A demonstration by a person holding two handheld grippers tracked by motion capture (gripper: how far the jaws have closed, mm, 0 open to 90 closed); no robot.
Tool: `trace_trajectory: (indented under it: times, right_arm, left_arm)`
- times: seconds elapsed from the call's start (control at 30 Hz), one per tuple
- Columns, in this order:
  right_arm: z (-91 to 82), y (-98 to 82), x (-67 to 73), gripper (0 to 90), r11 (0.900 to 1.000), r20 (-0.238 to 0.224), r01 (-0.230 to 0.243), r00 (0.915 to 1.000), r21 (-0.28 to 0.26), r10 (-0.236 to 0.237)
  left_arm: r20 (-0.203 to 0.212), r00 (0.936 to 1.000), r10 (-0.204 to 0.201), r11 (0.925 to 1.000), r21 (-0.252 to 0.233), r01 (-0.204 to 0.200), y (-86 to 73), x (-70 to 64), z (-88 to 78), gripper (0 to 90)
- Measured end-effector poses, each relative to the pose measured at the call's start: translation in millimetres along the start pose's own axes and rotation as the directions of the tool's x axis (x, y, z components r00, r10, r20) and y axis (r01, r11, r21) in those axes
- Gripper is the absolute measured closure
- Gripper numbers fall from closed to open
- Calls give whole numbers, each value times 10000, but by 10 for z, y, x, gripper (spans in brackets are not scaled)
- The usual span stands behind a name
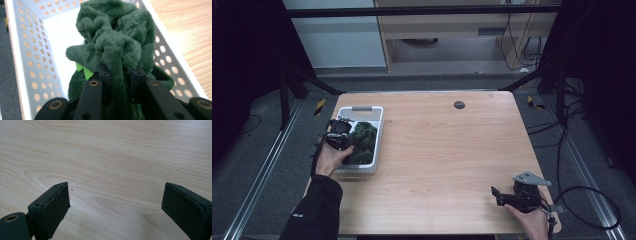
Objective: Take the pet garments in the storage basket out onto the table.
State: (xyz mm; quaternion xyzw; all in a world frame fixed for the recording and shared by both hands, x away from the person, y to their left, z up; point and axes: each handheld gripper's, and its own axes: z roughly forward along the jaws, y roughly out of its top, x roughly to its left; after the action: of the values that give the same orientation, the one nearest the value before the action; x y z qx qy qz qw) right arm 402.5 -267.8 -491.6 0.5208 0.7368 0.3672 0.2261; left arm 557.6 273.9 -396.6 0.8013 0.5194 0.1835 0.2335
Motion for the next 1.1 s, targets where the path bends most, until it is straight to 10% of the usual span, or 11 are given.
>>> trace_trajectory:
  times: [1.1]
  right_arm:
    - [-1, 1, 3, 81, 10000, 1, 30, 10000, 9, -30]
  left_arm:
    - [-145, 9970, 762, 9859, -1481, -775, 275, -23, -856, 778]
